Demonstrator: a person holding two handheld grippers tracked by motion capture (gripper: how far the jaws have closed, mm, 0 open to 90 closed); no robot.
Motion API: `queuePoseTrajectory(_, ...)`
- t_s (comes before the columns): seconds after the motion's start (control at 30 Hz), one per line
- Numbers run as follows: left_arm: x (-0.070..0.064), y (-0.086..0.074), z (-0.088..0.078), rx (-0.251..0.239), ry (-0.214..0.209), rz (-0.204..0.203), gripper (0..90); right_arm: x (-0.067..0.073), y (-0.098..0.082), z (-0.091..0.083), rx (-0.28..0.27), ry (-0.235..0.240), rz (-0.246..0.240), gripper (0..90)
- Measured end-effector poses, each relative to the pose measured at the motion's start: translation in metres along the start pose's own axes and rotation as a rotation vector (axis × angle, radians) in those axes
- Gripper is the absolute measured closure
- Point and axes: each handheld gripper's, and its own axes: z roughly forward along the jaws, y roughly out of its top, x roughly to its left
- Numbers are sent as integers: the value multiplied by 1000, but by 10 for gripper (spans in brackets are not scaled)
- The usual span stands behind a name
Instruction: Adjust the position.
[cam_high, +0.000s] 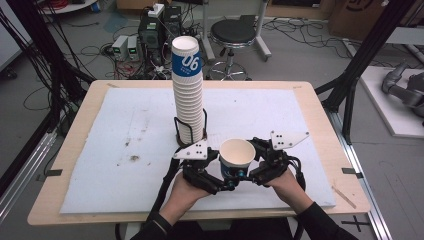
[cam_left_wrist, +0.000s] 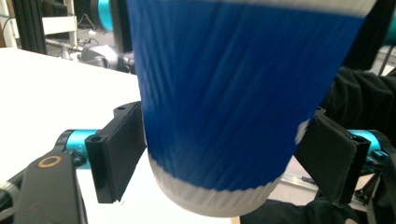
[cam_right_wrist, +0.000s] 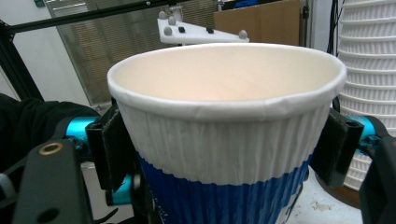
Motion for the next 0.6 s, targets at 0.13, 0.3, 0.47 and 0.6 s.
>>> queuePoseTrajectory(0.13,0,2,-1,-29,-12,-10,182,1,-1,1,2,4,4,216)
queuePoseTrajectory(0.3,0,3,-3,-38,-14,-13,222,2,-2,5,9,8,2,217)
queuePoseTrajectory(0.47,-1,3,-2,-31,-12,3,255,1,-3,6,12,20,4,215)
queuePoseTrajectory(0.6,-2,3,-2,-25,-5,12,255,1,-3,6,13,24,8,195)
